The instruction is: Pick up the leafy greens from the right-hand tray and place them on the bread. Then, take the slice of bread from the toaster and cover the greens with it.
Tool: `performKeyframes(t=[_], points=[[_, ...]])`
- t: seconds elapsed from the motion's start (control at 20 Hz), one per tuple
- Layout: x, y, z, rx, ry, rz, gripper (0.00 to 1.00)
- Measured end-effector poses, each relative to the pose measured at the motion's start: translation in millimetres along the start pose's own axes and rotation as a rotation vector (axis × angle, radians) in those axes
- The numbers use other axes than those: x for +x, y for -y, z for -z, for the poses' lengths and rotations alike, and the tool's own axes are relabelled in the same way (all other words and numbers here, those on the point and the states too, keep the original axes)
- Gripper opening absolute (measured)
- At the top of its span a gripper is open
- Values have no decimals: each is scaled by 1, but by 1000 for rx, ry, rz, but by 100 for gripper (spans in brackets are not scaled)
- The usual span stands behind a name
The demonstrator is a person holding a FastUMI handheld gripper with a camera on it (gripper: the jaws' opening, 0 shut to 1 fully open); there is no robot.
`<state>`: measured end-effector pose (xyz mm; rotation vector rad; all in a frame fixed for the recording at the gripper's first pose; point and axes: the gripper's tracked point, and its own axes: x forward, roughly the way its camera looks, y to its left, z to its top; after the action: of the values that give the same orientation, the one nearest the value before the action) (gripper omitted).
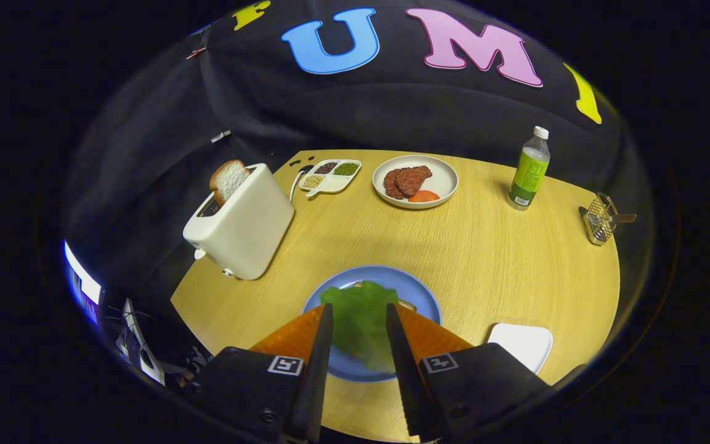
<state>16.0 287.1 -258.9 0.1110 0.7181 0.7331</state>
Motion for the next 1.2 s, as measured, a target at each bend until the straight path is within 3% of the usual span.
performKeyframes(t=[0.3, 0.55, 0.9, 1.2], points=[[-11, -2, -10, -4, 28, 9, 59], [-30, -30, -53, -27, 116, -7, 59], [-26, -116, -147, -117, 261, -88, 59], [18, -204, -177, -275, 274, -132, 59]])
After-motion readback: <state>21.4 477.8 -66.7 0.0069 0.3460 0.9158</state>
